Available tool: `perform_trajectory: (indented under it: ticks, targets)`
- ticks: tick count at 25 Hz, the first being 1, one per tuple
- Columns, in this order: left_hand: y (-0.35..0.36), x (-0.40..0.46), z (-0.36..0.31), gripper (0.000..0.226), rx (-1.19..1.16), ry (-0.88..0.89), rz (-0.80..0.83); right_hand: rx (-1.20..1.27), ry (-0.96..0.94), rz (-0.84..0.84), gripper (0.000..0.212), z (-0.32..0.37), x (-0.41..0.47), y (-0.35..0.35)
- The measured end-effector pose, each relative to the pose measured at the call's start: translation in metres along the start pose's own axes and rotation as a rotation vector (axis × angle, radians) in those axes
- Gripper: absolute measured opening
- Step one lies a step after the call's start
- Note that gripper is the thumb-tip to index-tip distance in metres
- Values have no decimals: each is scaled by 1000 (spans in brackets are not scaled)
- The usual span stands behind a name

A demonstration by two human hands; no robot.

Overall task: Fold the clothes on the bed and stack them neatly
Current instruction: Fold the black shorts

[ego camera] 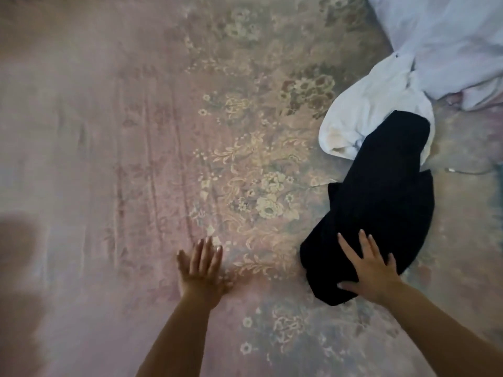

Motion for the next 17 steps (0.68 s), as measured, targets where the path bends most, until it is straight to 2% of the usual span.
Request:
perform_trajectory:
  ticks: [1,2,3,8,11,12,14,15,17]
  targets:
    - [7,1,0,86,7,8,34,-16,-5,49,108,1,8,6]
    - [9,2,-2,84,18,42,-6,-25,-6,77,106,4,13,11]
    - [12,0,-1,82,35,74,1,-15,2,57,101,7,17,13]
    - [41,-1,13,88,-23,45,155,74,34,-134,59,20,25,9]
    - [46,0,19,109,-89,-58,333,169,-35,-321,44,46,2,8]
    - [43,1,21,107,-107,-96,363,204,-98,-369,43,62,-10,8]
    - [25,1,18,86,-188,-90,324,238,-227,-364,44,105,-30,14]
    - [13,-1,22,76,-323,-101,270,240,-289,-348,44,128,-38,19]
    - [-18,-23,49,59,-653,-282,163,264,-387,-328,44,176,-58,32]
Point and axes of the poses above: each hand's wrist, its own x-axis towards the middle knuckle, its own y-axis out of the palm, z = x × y, the point moved 6 cm from there along x, towards the middle knuckle
